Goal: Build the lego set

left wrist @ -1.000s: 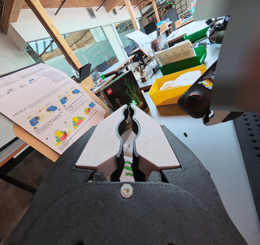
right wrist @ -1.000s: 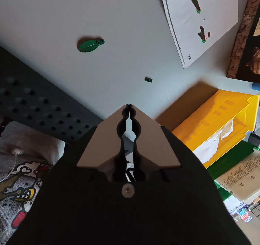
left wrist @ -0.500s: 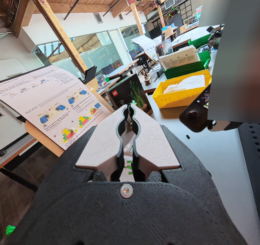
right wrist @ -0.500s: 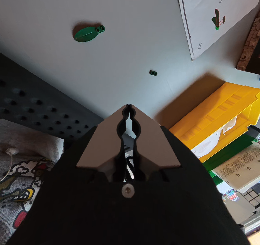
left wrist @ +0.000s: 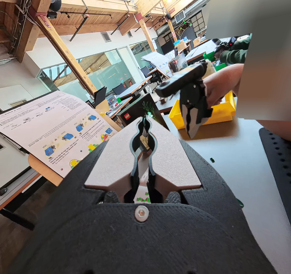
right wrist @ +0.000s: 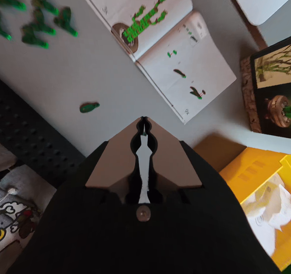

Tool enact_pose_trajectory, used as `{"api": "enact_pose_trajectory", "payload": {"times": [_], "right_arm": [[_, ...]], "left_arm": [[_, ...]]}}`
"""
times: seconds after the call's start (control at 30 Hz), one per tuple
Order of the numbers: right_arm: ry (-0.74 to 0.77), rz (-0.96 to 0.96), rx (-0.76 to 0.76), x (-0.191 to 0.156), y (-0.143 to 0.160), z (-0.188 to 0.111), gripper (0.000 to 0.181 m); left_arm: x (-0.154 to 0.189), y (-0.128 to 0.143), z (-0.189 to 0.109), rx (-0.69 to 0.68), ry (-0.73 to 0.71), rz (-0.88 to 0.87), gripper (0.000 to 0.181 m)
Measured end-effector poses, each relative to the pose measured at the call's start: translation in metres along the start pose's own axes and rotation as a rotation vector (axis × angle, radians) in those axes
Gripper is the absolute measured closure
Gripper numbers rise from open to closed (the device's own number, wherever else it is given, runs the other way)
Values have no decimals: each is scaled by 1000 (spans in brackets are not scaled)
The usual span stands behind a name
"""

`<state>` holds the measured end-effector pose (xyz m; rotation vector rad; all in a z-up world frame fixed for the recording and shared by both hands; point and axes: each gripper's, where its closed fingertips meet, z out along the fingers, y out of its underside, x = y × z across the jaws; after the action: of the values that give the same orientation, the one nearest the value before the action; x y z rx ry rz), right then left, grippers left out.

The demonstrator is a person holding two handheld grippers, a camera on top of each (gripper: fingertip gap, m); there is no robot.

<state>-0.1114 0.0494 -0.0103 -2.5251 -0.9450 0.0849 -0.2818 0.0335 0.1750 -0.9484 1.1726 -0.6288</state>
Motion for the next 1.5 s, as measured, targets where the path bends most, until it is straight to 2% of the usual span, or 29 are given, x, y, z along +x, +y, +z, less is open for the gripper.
{"api": "enact_pose_trajectory", "payload": {"times": [0.03, 0.13, 0.2, 0.33, 0.4, 0.5, 0.57, 0.73, 0.83, 0.93, 1.03, 1.17, 1.3, 1.4, 1.5], "right_arm": [[-5, 11, 64, 6, -9, -5, 181], [-46, 27, 250, 11, -38, -25, 181], [-75, 4, 425, 7, -64, -45, 181], [-207, -129, 959, -22, -119, -110, 179], [-252, -251, 1177, -38, -125, -141, 154], [-279, -188, 1335, -32, -133, -163, 139], [-309, -120, 1407, -22, -138, -170, 140], [-430, -82, 1474, -9, -140, -160, 136], [-414, -89, 1492, -1, -139, -155, 135], [-449, -73, 1531, 4, -133, -163, 136], [-440, -62, 1498, 8, -131, -163, 139], [-440, -166, 1433, -9, -130, -156, 145], [-338, -231, 1441, -9, -132, -148, 146], [-446, -307, 1461, -30, -127, -157, 146], [-532, -419, 1384, -56, -117, -159, 143]], "left_arm": [[1, 0, 1, 6, 8, -4, 181], [6, -1, 6, 18, 31, -13, 181], [10, -2, 8, 29, 51, -23, 181], [19, -5, 11, 48, 91, -38, 181], [19, -8, 9, 59, 89, -38, 181], [16, -19, 1, 106, 89, -59, 181], [12, -24, -5, 125, 75, -55, 181], [2, -30, -18, 156, 44, -64, 181], [-1, -33, -26, 166, 27, -65, 181], [-1, -39, -34, 178, 17, -55, 181], [-4, -42, -39, 191, -5, -54, 181], [-8, -38, -36, 181, -29, -44, 181], [-14, -39, -40, 210, -61, -30, 181], [-15, -42, -43, 256, -70, 12, 181], [-11, -37, -39, 255, -54, 31, 181]]}}
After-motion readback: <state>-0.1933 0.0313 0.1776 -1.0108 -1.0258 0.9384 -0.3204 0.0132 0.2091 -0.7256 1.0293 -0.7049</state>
